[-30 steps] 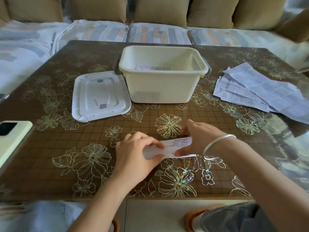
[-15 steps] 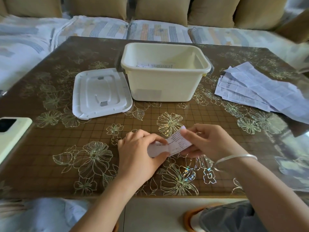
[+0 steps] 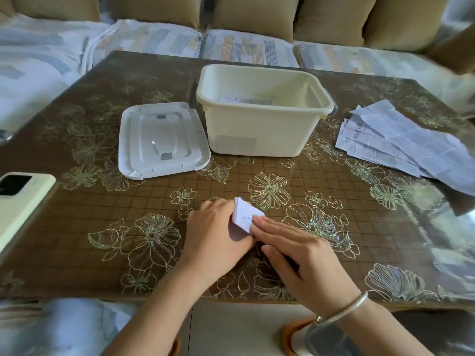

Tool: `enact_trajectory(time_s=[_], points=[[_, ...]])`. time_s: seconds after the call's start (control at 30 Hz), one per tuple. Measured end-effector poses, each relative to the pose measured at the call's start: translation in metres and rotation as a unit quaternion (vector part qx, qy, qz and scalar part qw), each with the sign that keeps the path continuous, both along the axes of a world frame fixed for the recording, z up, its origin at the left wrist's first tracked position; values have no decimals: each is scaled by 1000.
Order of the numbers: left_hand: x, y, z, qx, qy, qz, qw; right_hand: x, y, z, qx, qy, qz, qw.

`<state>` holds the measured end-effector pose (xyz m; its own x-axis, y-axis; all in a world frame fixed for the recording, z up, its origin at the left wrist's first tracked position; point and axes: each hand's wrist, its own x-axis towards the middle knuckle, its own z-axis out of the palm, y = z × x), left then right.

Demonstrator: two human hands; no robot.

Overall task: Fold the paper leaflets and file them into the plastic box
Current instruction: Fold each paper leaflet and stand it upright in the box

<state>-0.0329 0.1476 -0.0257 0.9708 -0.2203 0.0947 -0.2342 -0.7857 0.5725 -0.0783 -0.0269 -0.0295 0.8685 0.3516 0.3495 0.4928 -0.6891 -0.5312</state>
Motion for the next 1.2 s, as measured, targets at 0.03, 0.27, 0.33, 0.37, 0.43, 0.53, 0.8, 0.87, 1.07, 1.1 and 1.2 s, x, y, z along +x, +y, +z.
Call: enact_trajectory(time_s=[0.03, 0.27, 0.33, 0.37, 0.43, 0.53, 0.8, 0.87, 1.07, 1.1, 1.2], points=[[0, 7, 1, -42, 14, -16, 999, 0, 0, -2, -21, -8, 6, 1000], [1, 37, -2, -144, -42, -47, 988, 3, 0, -3, -56, -21, 13, 998], [-1, 36, -7, -91, -72, -47, 992, 6, -1, 1, -45, -18, 10, 999], [-1, 36, -9, -67, -81, -50, 993, 8, -2, 3, -26, -9, -1, 1000], [-2, 36, -11, -47, -91, -55, 993, 11, -3, 6, 33, 14, -39, 999], [-1, 36, -11, -19, -117, -66, 991, 19, -6, 11, 119, 69, -97, 986], [7, 39, 1, 15, -80, -90, 993, 64, 18, 44, -186, 203, -113, 955], [9, 37, 8, 23, -56, -95, 994, 75, 25, 53, -255, 257, -89, 928], [25, 31, 28, 55, 13, -107, 993, 84, 29, 65, -283, 289, 0, 915], [27, 30, 31, 41, 16, -101, 994, 83, 27, 66, -254, 274, -6, 928], [37, 29, 36, -22, -35, -75, 996, 85, 16, 72, -124, 161, -61, 977]])
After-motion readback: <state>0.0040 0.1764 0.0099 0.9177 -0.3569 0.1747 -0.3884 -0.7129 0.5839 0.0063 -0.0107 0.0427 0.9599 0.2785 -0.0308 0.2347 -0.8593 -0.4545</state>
